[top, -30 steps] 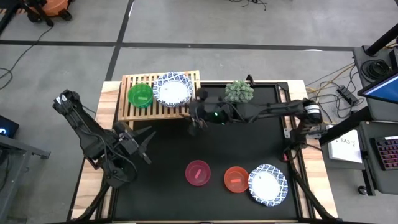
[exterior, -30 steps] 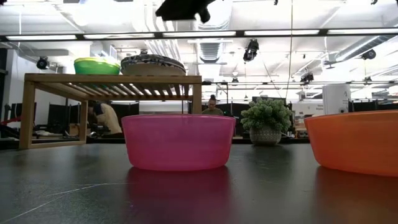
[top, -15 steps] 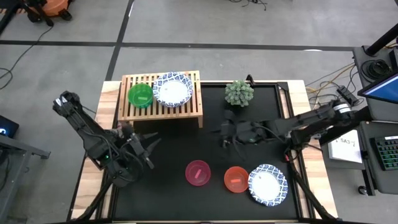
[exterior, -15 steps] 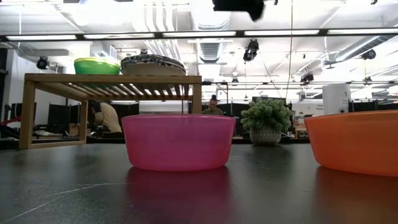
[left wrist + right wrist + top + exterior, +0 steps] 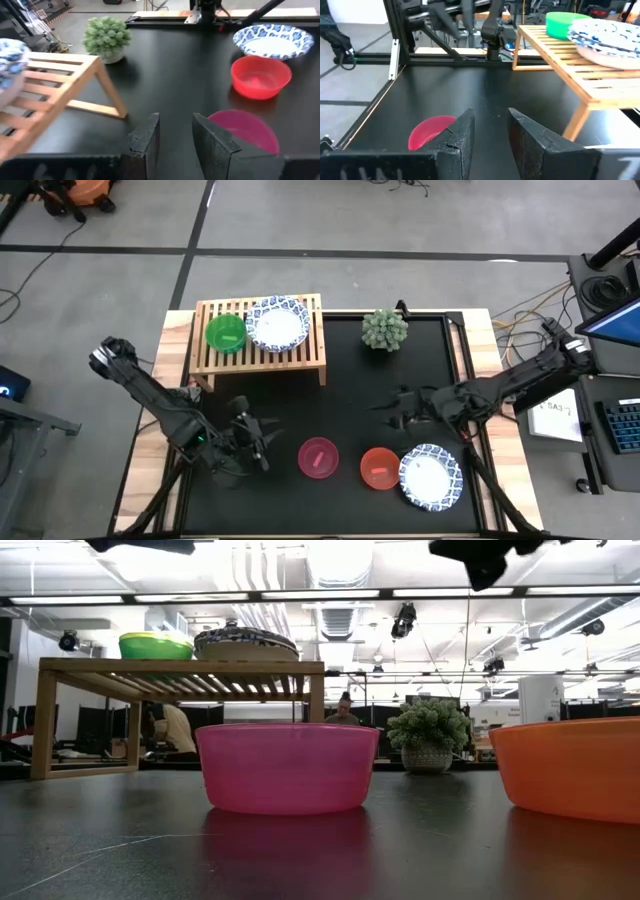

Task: Place and stack bowls onto a shelf
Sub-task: Stack the red bowl on top of the green bowl

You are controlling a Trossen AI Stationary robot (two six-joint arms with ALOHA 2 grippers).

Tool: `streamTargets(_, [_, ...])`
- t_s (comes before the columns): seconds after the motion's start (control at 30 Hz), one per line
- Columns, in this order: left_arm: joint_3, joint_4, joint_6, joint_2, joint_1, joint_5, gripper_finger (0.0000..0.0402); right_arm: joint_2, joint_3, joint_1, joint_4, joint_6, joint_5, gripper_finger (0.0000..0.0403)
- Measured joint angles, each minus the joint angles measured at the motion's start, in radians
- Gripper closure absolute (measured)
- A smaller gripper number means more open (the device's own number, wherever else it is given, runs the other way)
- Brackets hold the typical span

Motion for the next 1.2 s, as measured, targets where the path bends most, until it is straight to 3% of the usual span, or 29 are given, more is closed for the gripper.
streamTargets(0.17, [0.038,0.096,0.003,0.089,0.024,0.037,0.0304,-0.084,-0.075,0.000,0.015,-0.011,0.002,0.0298])
streamTargets(0.5, [0.182,0.050,-0.002,0.286,0.105,0.237,0.0304,-0.163,-0.168,0.000,0.081,-0.100,0.001,0.0298])
streamTargets(0.73, [0.276,-0.041,-0.082,0.402,0.191,0.511,0.0304,-0.196,-0.179,-0.001,0.079,-0.157,-0.007,0.0298])
streamTargets(0.97, [0.352,-0.137,-0.075,0.497,0.255,0.558,0.0302,-0.224,-0.194,0.000,0.071,-0.212,-0.050,0.0298])
streamTargets(1.2, [0.310,-0.159,-0.075,0.523,0.280,0.584,0.0269,-0.331,-0.180,0.000,0.032,-0.227,-0.051,0.0298])
